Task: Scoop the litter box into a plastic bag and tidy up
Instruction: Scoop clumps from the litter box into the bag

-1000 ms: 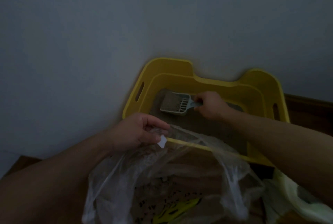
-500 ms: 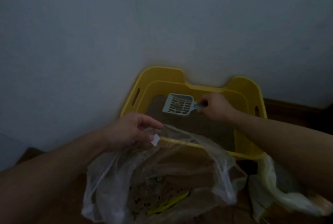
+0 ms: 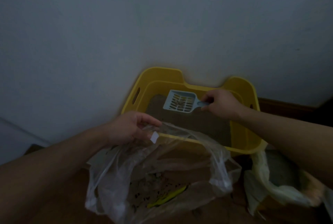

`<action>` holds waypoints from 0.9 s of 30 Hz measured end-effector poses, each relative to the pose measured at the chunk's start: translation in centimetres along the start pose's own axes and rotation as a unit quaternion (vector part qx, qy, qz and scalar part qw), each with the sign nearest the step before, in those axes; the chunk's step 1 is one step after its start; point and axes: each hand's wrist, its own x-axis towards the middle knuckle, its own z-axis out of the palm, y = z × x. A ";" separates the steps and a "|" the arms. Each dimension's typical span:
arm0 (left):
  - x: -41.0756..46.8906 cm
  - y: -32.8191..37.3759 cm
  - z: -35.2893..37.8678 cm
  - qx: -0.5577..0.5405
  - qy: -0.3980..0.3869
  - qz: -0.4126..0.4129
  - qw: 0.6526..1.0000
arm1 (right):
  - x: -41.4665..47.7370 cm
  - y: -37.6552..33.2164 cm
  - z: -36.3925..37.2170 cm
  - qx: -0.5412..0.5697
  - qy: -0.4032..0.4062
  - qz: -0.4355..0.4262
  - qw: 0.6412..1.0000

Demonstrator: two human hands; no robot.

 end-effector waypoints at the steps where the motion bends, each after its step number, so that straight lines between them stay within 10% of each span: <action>1: 0.0 0.0 0.0 0.002 -0.001 -0.001 1.000 | -0.4 -0.3 -0.4 0.007 0.002 -0.006 1.000; 14: -0.1 -0.3 -0.2 -0.032 -0.015 0.011 0.999 | -8.4 -4.3 -4.1 0.120 -0.083 -0.112 0.983; 27: 0.5 -0.8 -1.0 -0.107 -0.023 -0.028 0.994 | -10.0 -3.7 -0.7 -0.118 -0.004 -0.424 0.898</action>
